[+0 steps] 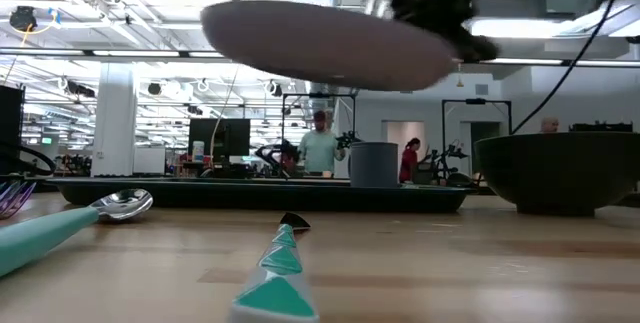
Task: Set up tray
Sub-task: Put the purple plate on the green serving tray below the blue mug
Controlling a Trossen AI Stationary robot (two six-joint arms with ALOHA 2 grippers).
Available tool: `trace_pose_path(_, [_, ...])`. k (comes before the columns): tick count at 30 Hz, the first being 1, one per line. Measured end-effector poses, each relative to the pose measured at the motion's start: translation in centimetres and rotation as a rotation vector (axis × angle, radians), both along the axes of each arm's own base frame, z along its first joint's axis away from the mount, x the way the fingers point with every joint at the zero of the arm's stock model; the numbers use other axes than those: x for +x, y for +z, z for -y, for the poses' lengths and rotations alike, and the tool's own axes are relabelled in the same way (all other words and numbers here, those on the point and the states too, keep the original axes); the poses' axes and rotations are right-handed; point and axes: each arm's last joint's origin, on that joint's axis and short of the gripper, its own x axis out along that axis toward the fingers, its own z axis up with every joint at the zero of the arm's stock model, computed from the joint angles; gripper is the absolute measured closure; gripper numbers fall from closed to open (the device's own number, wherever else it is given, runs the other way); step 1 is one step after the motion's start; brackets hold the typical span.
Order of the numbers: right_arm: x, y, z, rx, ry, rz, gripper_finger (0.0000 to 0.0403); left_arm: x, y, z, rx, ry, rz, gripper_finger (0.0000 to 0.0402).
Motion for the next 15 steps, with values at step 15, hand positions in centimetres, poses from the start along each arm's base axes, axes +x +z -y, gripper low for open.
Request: trace_pose_path(15, [4.1, -6.0, 6.6, 0.22, -0.174, -0.174, 0.0402, -4.0, 0.7, -2.1, 0.195, 0.008, -0.129, 0.028])
